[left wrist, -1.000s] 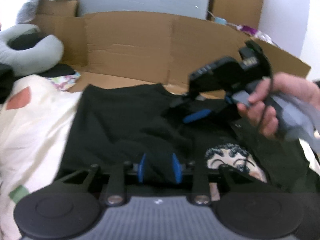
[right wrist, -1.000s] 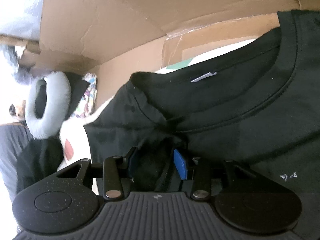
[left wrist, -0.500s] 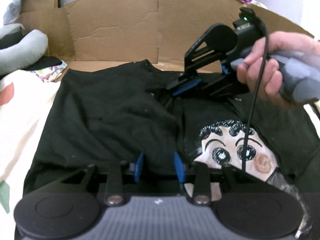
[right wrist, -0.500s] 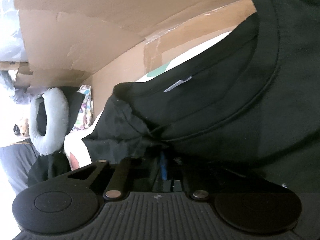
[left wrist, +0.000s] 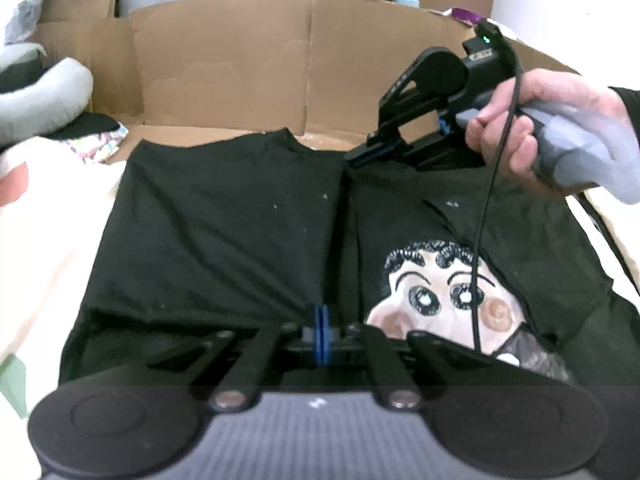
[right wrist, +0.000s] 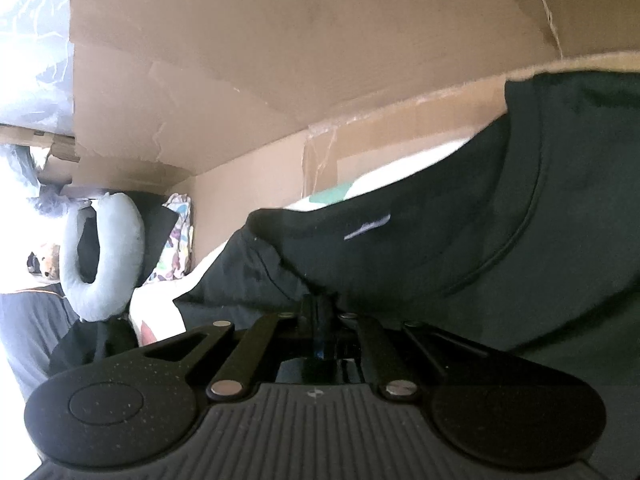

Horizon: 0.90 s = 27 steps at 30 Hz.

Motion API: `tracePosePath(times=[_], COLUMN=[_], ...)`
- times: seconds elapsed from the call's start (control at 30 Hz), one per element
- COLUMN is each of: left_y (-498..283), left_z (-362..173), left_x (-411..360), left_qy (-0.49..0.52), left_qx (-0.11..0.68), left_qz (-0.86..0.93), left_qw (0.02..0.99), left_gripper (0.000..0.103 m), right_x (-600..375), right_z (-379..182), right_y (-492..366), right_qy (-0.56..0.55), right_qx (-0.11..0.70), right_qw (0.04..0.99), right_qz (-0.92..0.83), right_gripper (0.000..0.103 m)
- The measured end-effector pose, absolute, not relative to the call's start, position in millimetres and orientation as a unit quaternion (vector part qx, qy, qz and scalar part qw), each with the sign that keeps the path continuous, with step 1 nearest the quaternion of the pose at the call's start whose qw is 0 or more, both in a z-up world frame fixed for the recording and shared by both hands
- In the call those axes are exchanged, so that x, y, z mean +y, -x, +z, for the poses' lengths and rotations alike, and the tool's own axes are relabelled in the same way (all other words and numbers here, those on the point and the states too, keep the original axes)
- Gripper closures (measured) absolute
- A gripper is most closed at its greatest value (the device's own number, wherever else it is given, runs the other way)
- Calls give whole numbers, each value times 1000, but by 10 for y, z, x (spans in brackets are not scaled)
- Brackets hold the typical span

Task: Fold clothes
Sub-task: 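Grasp the T-shirt collar with the right gripper while the left gripper presses the body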

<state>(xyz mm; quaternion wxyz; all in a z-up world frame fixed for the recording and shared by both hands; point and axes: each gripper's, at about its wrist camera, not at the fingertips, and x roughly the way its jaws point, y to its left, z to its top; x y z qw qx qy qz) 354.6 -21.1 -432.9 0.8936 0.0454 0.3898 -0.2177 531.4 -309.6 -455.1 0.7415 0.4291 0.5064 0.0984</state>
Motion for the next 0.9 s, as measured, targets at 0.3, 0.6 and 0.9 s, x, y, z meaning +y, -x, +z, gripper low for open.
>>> tracePosePath(times=[0.3, 0.6, 0.9], left_y=[-3626, -3794, -4082], left_z=[-4311, -4192, -4404], left_x=[-117, -211, -354], left_qy=[-19, -16, -49], left_qx=[394, 343, 336], left_qz=[-233, -234, -242], left_qw=[889, 910, 909], left_gripper=[97, 76, 77], right_x=[-2953, -2793, -2818], right_z=[-4476, -4537, -4481], right_y=[-5123, -4986, -4904], right_qy=[-406, -425, -446], right_qx=[526, 522, 493], right_qw=[735, 726, 733], right_qz=[132, 142, 143], right_gripper=[55, 54, 55])
